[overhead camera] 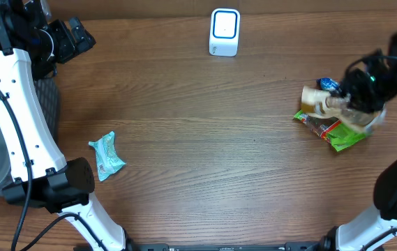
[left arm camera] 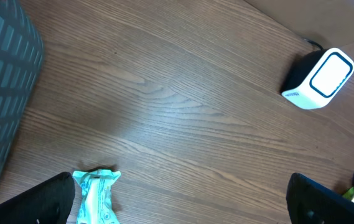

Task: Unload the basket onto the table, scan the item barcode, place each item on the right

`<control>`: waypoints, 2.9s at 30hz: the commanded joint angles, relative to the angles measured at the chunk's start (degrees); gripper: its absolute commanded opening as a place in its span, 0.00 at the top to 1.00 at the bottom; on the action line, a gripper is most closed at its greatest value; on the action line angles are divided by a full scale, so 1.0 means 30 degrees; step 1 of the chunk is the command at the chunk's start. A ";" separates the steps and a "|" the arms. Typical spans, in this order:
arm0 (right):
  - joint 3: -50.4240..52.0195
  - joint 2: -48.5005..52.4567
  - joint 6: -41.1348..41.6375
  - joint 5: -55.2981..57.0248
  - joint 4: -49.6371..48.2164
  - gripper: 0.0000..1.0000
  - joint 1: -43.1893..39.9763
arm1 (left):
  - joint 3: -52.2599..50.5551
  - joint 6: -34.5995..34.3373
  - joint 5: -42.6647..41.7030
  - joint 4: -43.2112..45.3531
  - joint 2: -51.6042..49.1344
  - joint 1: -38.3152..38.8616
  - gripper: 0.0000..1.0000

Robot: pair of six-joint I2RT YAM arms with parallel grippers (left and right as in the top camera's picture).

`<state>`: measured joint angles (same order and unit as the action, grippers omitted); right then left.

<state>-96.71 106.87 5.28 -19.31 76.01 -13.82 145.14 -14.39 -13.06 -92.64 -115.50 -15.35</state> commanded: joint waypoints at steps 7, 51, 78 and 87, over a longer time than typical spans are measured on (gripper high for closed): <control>-0.2084 -0.0430 0.1916 -0.1064 -0.2951 0.14 0.6207 | 0.0284 0.0379 0.0036 -0.0007 0.0291 0.0131 0.00; -0.2076 0.9938 -0.0437 0.1173 -1.8455 0.27 2.4181 | 0.0284 0.0379 0.0044 -0.0007 0.0291 0.0131 0.00; -0.6615 1.0258 -0.2790 0.1741 -1.5497 0.32 2.4196 | 0.0284 0.0379 0.0044 -0.0007 0.0291 0.0131 0.00; -0.7053 0.9865 -0.0896 -0.1093 -1.2998 0.27 2.1937 | 0.0284 0.0379 0.0036 -0.0007 0.0291 0.0131 0.00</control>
<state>-115.68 137.86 -0.95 -15.86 36.25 56.49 145.14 -14.39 -13.06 -92.64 -115.50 -15.35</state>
